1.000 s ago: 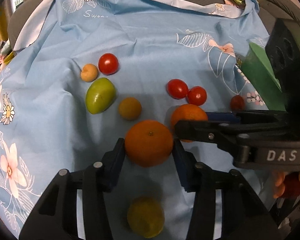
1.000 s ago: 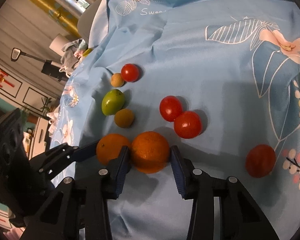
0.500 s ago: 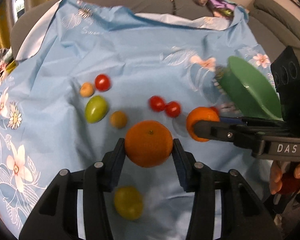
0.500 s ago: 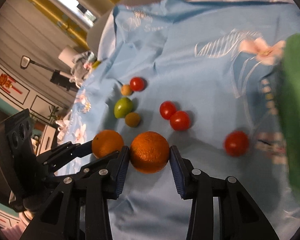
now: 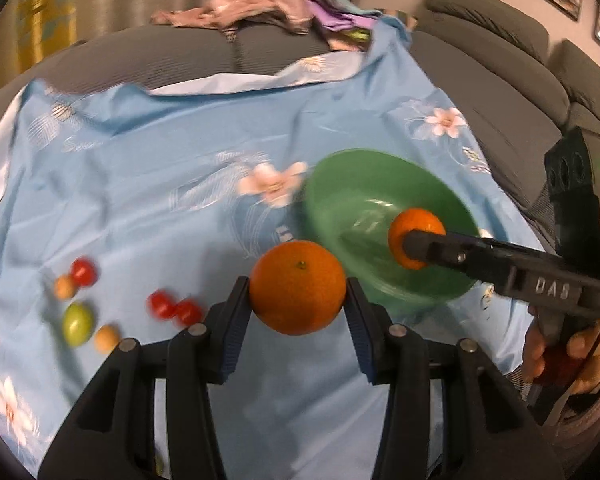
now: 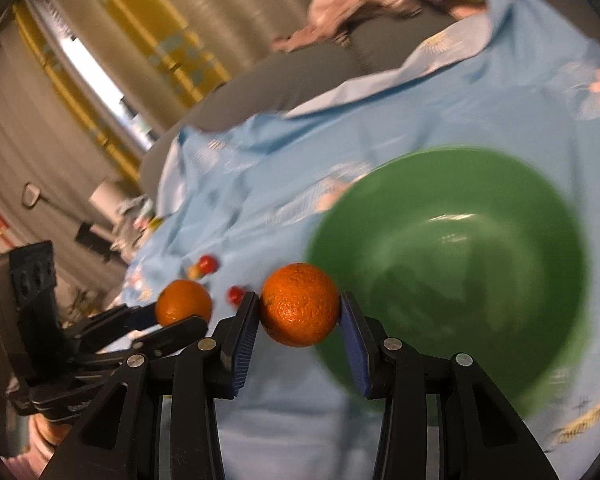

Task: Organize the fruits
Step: 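Carry both oranges over the green bowl and open both grippers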

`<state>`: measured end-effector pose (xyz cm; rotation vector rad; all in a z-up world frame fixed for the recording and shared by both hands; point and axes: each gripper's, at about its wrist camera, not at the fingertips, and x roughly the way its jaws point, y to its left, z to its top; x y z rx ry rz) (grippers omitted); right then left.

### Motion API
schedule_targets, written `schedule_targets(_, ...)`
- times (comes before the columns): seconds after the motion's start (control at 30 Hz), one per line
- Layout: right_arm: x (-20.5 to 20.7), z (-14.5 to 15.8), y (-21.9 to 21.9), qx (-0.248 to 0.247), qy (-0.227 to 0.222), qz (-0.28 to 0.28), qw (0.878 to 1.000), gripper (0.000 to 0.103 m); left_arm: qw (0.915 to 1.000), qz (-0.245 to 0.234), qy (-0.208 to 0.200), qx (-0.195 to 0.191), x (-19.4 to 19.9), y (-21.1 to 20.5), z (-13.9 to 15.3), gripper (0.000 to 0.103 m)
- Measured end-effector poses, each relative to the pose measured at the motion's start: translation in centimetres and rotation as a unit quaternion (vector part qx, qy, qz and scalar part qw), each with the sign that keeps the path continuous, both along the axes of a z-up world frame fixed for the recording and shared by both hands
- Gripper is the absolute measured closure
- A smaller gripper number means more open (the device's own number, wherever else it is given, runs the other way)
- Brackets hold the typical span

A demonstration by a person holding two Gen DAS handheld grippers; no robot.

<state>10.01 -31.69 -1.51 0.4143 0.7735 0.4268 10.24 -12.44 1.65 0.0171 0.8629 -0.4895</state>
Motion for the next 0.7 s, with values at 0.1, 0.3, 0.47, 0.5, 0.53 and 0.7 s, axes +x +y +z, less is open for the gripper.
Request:
schedule_targets(0.1, -0.3, -0.4, -1.4, -0.029, 0.004, -0.025, 0.999, 0.060, 0.9997, -0.023, 0.004, -0.004, 1.0, -2.7, -0.1, 0.057)
schedule_targets(0.3, -0.9, -1.2, -3.5, -0.067, 0.008, -0.045, 0.997, 0.060, 0.9980, -0.061, 0.013, 0.015, 2.3, -6.9, -1.0, 0.056)
schedule_targets(0.47, -1.1, -2.0, -3.7, -0.090, 0.018, -0.042, 0.995, 0.060, 0.9978, -0.051, 0.035, 0.025, 2.9, -7.3, -2.2, 0.056)
schedule_targets(0.5, -1.0, -2.2, -3.7, -0.097, 0.021, -0.038, 0.994, 0.060, 0.9979, -0.050, 0.035, 0.022, 2.8, -7.2, -2.0, 0.057)
schedule_targets(0.53, -1.0, -2.3, -3.6, -0.104, 0.025, -0.037, 0.994, 0.060, 0.9980, -0.050, 0.033, 0.019, 2.7, -7.2, -1.8, 0.053)
schedule_targets(0.7, -1.8, -1.2, -3.7, -0.128, 0.011, -0.055, 0.990, 0.058, 0.9988, -0.045, 0.018, 0.009, 1.6, -6.2, -0.5, 0.039)
